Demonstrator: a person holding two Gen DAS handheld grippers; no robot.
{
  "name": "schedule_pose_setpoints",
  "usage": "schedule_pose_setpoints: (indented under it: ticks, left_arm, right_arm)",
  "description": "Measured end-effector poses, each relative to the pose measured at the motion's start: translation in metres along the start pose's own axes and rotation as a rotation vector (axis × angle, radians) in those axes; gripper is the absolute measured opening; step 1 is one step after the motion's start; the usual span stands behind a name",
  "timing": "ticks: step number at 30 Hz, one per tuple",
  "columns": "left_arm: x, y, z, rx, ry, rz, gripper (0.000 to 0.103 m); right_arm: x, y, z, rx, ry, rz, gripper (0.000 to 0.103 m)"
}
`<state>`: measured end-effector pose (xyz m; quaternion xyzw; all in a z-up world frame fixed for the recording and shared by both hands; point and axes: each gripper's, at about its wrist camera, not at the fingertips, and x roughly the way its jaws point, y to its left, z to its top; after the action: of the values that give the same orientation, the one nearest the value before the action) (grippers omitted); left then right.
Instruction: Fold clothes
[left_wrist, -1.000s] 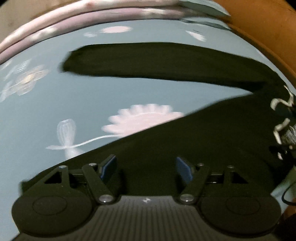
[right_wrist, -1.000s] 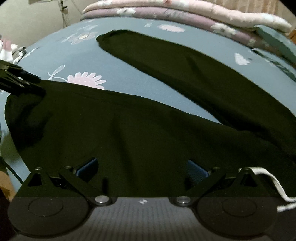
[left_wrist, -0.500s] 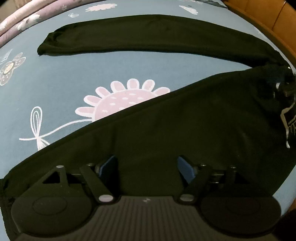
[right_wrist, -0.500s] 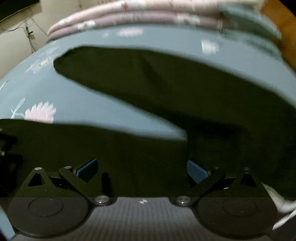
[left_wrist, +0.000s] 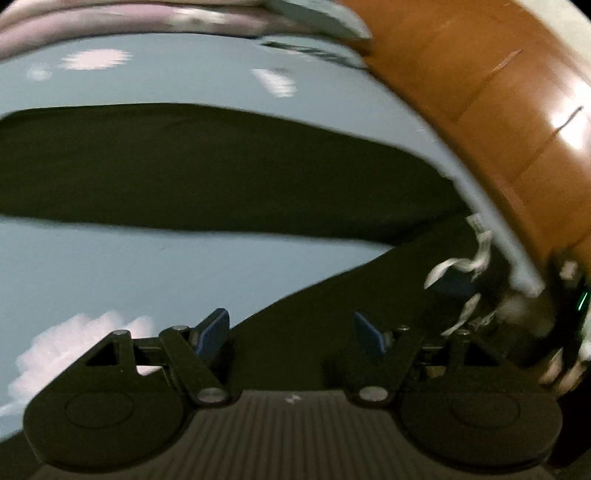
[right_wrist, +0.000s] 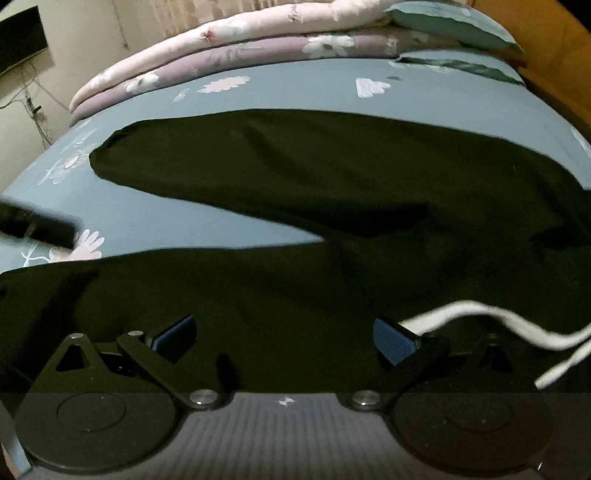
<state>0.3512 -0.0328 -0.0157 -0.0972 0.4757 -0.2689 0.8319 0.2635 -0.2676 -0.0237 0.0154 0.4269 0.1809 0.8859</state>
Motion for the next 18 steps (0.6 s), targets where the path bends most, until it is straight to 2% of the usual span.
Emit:
schedule_pose_setpoints:
  ticks: [5, 7, 10, 12, 18]
  left_arm:
    - [0.072, -0.016, 0.034, -0.03, 0.057, -0.145, 0.074]
    - [0.096, -0.022, 0.039, -0.033, 0.087, -0.155, 0.074]
    - [0.117, -0.028, 0.04, -0.035, 0.123, -0.194, 0.074]
    - [0.128, -0.03, 0.04, -0.04, 0.141, -0.238, 0.08]
    - [0.143, -0.03, 0.054, -0.085, 0.106, -0.286, 0.083]
  right_arm:
    - [-0.008, -0.001, -0.012, 0.064, -0.032, 0.009, 0.103]
    - [-0.015, -0.005, -0.018, 0.085, -0.043, 0.021, 0.103]
    - [-0.019, -0.008, -0.024, 0.09, -0.05, 0.03, 0.103]
    - [-0.018, -0.011, -0.026, 0.088, -0.044, 0.027, 0.103]
    - [-0.02, -0.021, -0.029, 0.117, -0.051, 0.035, 0.103]
